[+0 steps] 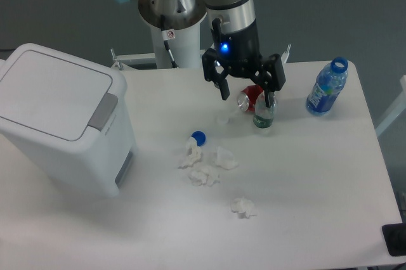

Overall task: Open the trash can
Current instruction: 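Raise the open gripper up from above the red can and bottles, then move the open gripper toward the white trash can's lid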

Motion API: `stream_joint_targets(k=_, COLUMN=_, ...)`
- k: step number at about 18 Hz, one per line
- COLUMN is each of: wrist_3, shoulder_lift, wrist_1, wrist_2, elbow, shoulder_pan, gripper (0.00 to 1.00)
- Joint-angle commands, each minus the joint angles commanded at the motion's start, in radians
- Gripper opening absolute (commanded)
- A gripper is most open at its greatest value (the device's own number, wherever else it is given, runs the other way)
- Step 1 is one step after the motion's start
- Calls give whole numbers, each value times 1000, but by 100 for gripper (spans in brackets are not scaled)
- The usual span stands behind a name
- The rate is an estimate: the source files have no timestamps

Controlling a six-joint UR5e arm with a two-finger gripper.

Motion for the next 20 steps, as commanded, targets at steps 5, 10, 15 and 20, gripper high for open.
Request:
stream_joint_targets(k=5, wrist_3=1, shoulder_lift=-8, wrist_1=2, wrist_2=-3, elbow=5, shoulder_pan=-3, gripper=100)
stream_joint_targets(k=10, wrist_3=-30, shoulder_lift=-11, wrist_1=0, wrist_2=-5, elbow=0, shoulder_pan=-6, gripper=100)
stream_joint_targets(k=15, wrist_3=-161, shoulder_lift=-11, wrist_1=0, wrist_2=-68, elbow=2, shoulder_pan=-8, gripper=100)
stream_joint_targets(k=20, wrist_3=-244, shoulder_lift=-20, wrist_1=0, wrist_2=-68, elbow=23, shoulder_pan=-11, gripper=100)
